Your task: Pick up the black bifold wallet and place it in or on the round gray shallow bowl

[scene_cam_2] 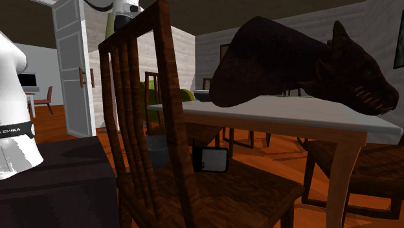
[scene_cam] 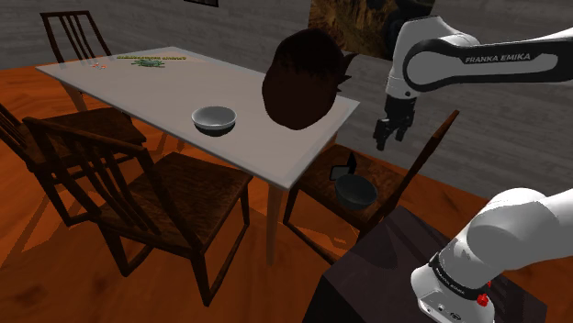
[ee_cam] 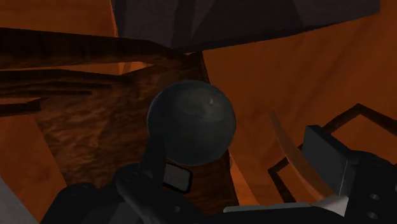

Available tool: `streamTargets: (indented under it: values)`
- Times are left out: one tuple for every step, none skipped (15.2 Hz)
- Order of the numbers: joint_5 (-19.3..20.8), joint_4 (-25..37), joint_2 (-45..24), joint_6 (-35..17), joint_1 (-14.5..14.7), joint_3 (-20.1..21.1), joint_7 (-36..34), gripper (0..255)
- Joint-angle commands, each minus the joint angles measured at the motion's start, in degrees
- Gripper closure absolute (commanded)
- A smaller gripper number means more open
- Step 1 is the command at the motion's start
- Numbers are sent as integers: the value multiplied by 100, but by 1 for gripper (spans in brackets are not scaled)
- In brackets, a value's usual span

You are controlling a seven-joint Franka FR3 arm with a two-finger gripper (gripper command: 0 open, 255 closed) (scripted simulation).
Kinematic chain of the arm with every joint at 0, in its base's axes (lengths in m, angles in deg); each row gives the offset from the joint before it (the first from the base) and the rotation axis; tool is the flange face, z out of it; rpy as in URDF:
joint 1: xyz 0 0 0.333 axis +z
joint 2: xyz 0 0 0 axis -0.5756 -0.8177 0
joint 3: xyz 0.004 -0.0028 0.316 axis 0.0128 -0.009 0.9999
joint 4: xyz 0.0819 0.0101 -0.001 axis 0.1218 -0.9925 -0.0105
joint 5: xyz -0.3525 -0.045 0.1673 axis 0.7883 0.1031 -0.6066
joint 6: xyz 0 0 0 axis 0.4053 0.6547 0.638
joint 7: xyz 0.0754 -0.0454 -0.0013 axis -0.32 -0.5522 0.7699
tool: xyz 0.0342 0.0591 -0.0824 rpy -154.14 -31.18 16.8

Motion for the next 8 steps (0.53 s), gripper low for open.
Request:
streamTargets:
  values:
    - [-5,-26,-378,-442,-96,-66,-154,0]
    - [-6,-21,-560,-633,-144,-105,-216,0]
    - [-9,-9,-746,-821,-190,-146,-276,0]
    - [-13,10,-936,-1006,-236,-186,-335,0]
    - [-21,36,-1128,-1187,-280,-227,-391,0]
    - [-30,69,-1324,-1365,-323,-269,-444,0]
    - [-44,109,-1522,-1538,-365,-311,-495,0]
    - [-60,155,-1723,-1707,-404,-354,-544,0]
